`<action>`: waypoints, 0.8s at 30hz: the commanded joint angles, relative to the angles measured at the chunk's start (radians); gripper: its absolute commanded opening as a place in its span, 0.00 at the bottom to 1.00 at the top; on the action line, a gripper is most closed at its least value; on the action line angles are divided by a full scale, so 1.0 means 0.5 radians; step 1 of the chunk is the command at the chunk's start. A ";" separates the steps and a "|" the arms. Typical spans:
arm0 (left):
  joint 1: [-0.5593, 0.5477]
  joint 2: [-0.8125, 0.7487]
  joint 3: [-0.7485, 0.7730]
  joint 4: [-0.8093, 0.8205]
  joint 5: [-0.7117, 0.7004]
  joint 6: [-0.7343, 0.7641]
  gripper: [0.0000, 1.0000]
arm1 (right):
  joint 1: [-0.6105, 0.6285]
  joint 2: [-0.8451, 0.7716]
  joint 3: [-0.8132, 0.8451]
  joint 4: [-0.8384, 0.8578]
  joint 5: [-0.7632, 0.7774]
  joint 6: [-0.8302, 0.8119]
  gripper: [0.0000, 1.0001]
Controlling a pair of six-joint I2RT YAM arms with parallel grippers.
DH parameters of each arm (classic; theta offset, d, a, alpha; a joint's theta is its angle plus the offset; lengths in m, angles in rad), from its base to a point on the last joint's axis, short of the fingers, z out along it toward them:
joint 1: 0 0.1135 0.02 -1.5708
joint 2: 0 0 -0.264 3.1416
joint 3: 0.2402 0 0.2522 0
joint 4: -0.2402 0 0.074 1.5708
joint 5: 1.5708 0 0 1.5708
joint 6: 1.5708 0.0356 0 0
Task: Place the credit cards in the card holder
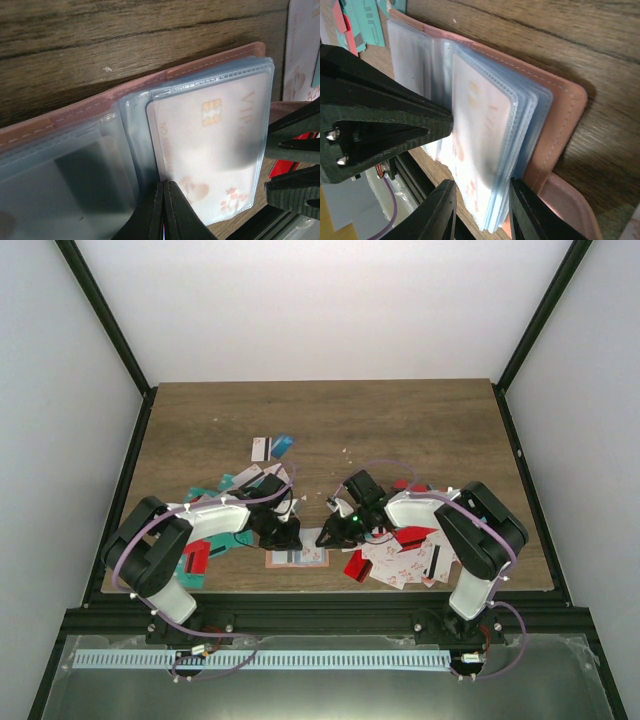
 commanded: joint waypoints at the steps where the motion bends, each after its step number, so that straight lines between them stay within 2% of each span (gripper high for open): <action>1: -0.019 0.040 -0.062 -0.037 -0.131 0.007 0.04 | 0.014 -0.037 0.057 -0.081 0.072 -0.033 0.32; 5: -0.019 0.040 -0.066 -0.039 -0.137 0.007 0.04 | 0.014 -0.103 0.055 -0.162 0.178 -0.049 0.32; 12: -0.026 0.049 -0.075 -0.033 -0.140 0.005 0.04 | 0.014 -0.108 0.043 -0.013 -0.016 -0.038 0.32; 24: -0.028 0.037 -0.082 -0.040 -0.146 0.001 0.04 | 0.015 0.002 0.045 0.030 -0.048 -0.042 0.31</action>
